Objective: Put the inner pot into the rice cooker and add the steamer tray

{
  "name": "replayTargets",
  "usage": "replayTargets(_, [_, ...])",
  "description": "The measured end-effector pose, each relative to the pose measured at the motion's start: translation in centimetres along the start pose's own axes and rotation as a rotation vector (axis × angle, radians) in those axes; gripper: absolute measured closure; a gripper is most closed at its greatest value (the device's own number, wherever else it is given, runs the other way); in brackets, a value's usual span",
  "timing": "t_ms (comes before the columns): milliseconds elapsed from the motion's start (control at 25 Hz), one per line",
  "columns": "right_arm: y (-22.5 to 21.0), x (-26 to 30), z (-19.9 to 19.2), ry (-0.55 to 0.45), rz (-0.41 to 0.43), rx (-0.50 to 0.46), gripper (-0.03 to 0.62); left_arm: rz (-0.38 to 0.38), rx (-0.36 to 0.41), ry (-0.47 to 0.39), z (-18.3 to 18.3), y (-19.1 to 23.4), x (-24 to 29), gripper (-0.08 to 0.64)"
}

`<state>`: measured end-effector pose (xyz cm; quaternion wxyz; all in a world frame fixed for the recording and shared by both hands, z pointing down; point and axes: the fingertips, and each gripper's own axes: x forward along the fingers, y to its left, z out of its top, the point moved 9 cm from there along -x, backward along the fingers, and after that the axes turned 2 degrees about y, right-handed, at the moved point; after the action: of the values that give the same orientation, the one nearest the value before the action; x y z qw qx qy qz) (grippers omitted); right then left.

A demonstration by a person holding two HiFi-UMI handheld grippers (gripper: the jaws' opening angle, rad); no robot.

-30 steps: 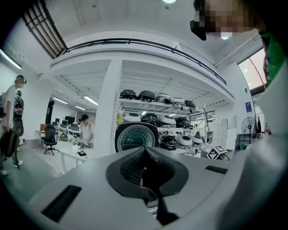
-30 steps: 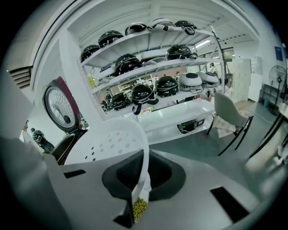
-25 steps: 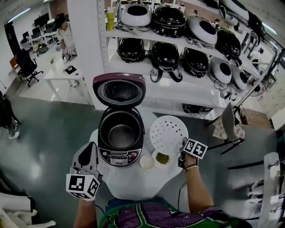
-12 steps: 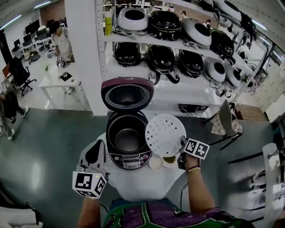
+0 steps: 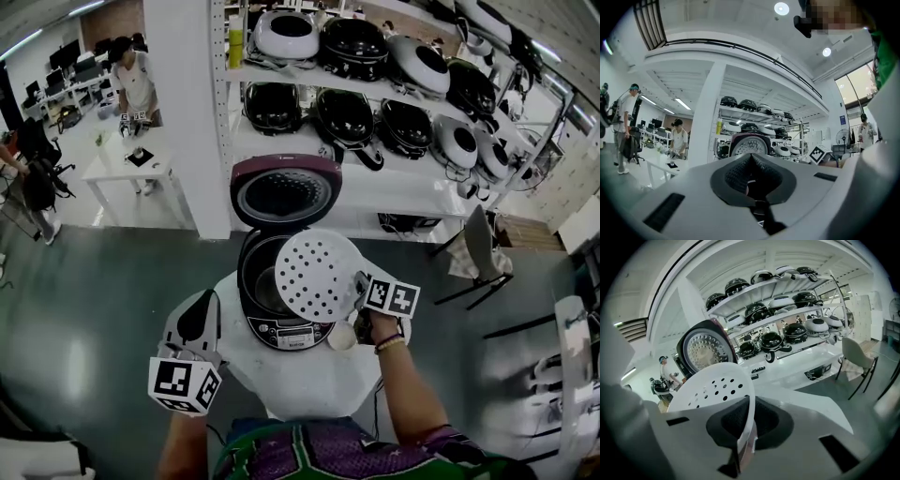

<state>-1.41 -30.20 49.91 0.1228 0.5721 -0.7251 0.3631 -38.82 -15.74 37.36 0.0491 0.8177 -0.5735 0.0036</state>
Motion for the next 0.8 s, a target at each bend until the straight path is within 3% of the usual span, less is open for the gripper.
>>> replayTargets(240, [2.7, 3.4, 0.1, 0.049, 0.035, -0.058, 0.577, 0.055, -0.008, 0.019, -0.2, 1.3, -1.6, 0.538])
replayTargets(800, [5.0, 8.9, 0.6, 0.157, -0.003, -0.18, 0.577, 0.112, -0.027, 0.05, -1.7, 2.9, -2.0, 0.538])
